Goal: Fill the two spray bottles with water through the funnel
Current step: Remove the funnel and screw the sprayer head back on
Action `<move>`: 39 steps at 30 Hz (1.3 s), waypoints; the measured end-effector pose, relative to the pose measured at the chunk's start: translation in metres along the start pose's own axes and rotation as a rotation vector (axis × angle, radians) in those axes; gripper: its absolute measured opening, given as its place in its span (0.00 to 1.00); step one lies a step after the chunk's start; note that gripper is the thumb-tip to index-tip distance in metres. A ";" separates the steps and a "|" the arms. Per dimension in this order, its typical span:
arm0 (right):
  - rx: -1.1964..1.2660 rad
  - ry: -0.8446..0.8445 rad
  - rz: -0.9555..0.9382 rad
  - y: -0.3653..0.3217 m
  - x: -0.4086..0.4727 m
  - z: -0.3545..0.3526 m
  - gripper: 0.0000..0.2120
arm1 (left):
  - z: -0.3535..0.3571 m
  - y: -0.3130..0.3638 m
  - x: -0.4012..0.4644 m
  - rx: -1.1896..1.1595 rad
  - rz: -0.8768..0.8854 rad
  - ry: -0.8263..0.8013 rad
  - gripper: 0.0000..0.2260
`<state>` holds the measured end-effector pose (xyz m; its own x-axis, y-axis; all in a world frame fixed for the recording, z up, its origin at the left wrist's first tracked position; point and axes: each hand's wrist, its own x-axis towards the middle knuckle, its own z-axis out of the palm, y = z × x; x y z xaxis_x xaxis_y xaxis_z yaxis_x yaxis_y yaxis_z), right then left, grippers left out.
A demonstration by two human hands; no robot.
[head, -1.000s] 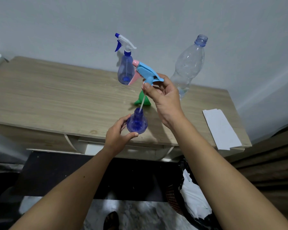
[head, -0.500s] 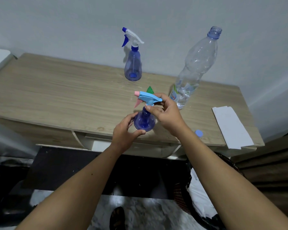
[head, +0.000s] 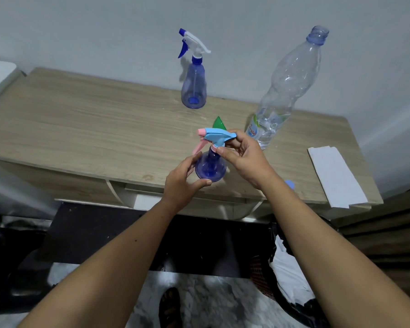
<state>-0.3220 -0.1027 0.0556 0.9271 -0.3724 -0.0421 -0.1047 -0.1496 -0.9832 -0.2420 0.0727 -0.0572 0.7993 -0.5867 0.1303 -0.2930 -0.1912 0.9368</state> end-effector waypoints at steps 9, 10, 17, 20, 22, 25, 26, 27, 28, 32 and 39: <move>-0.044 0.076 -0.032 0.001 -0.006 0.007 0.21 | -0.001 0.002 -0.002 -0.013 0.017 0.000 0.40; -0.035 0.071 -0.042 -0.002 -0.006 0.007 0.22 | -0.001 0.002 -0.002 -0.010 0.020 -0.002 0.40; -0.114 0.093 -0.105 -0.006 -0.003 0.006 0.16 | 0.000 0.002 -0.001 -0.031 0.011 -0.003 0.40; -0.095 0.138 -0.074 0.001 -0.002 0.004 0.18 | 0.000 0.001 -0.001 -0.030 0.010 0.005 0.40; -0.107 0.137 -0.064 0.004 0.000 0.004 0.19 | 0.001 0.000 -0.001 -0.033 0.007 0.002 0.39; -0.178 0.122 -0.072 0.006 0.001 0.004 0.17 | 0.000 0.000 -0.001 -0.038 -0.001 -0.007 0.38; -0.193 0.114 -0.069 0.008 0.001 0.004 0.17 | 0.000 0.000 -0.001 -0.031 0.000 -0.009 0.38; -0.192 0.112 -0.054 0.009 0.001 0.004 0.17 | 0.000 0.000 -0.002 -0.026 0.002 -0.011 0.37; -0.169 0.117 -0.025 0.010 0.001 0.004 0.18 | 0.000 0.000 -0.002 -0.026 0.005 -0.010 0.37; -0.103 0.134 0.040 0.007 0.001 0.006 0.22 | 0.000 0.000 -0.001 -0.053 -0.008 -0.013 0.37; -0.005 0.155 0.044 0.007 0.002 0.003 0.17 | 0.000 0.000 -0.001 -0.078 -0.028 -0.008 0.37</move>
<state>-0.3201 -0.1015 0.0479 0.8550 -0.5155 -0.0571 -0.1463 -0.1341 -0.9801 -0.2428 0.0735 -0.0572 0.8021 -0.5885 0.1014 -0.2286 -0.1457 0.9626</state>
